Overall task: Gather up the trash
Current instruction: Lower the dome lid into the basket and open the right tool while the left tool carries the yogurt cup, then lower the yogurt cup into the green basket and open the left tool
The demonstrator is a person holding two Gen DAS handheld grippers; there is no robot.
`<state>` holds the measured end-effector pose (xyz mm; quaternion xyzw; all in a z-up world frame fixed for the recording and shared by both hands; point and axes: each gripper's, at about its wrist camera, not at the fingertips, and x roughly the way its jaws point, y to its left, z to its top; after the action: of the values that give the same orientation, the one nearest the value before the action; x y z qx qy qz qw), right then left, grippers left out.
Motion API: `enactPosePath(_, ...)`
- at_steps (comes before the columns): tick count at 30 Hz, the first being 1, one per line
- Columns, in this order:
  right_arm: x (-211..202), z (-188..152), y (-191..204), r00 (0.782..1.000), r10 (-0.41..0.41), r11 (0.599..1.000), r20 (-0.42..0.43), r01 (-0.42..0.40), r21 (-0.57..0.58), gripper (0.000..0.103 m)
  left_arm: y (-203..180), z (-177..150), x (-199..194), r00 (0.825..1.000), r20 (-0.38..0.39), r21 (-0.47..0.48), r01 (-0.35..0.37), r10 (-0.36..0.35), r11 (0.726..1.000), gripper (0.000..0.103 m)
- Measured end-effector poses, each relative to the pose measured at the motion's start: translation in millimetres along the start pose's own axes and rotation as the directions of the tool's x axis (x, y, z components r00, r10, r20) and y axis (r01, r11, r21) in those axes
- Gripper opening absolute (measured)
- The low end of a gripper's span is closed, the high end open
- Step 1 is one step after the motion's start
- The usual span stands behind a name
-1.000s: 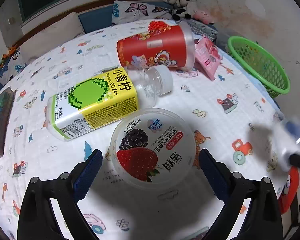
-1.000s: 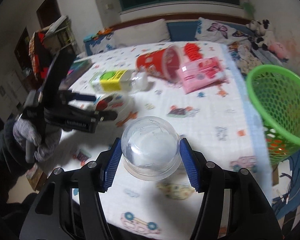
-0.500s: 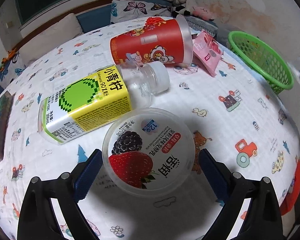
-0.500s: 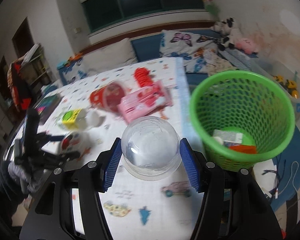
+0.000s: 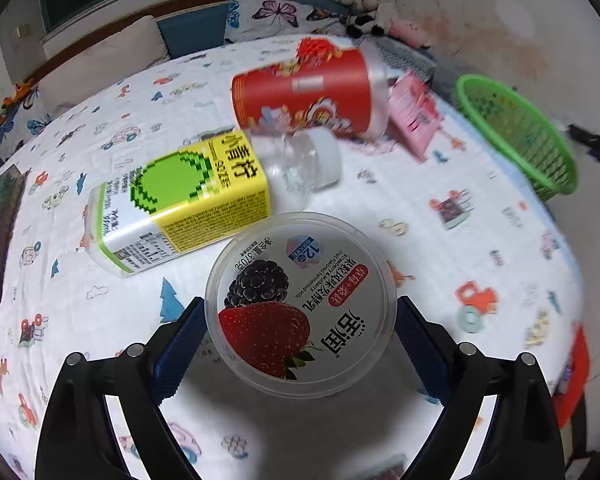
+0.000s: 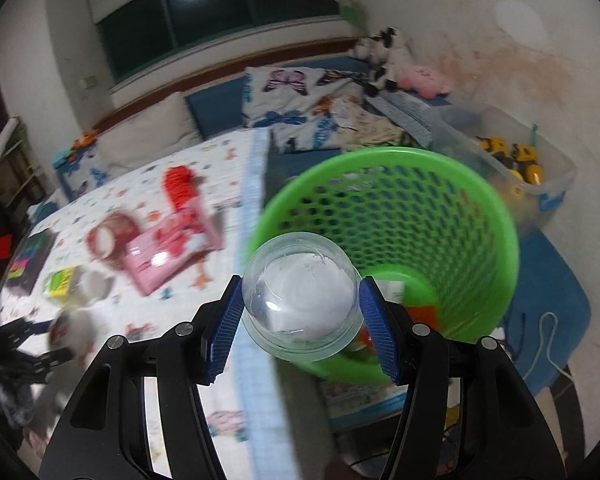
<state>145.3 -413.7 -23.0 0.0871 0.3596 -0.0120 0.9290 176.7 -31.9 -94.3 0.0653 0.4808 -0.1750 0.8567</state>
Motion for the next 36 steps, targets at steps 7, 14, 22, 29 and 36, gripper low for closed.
enactPosePath(7,32.8,10.7,-34.3,0.996,-0.062,0.997,-0.058,0.065,0.046,0.059,-8.2,13.2,-41.2,0.996,0.073,0.01,0.046,-0.046,0.999,0.089)
enactPosePath(14,66.1,17.2,-43.4,0.989,-0.097,0.995,-0.113,0.1,0.022,0.06,-35.2,60.0,-60.0,0.983,0.143,0.046,0.105,-0.111,0.993,0.089)
enactPosePath(22,95.8,31.2,-50.5,0.985,-0.105,0.994,-0.134,0.109,0.022,0.06,-80.5,112.0,-55.5,0.972,0.183,0.136,0.124,-0.148,0.983,0.089)
enactPosePath(29,103.2,41.9,-55.9,0.988,-0.102,0.993,-0.117,0.109,0.051,0.068,-123.5,154.3,-33.3,0.967,0.172,0.184,0.157,-0.189,0.97,0.089)
enactPosePath(36,77.3,42.0,-65.8,0.993,-0.101,0.993,-0.065,0.105,0.059,0.068,-168.2,182.9,-11.9,0.96,0.146,0.238,0.201,-0.239,0.95,0.089)
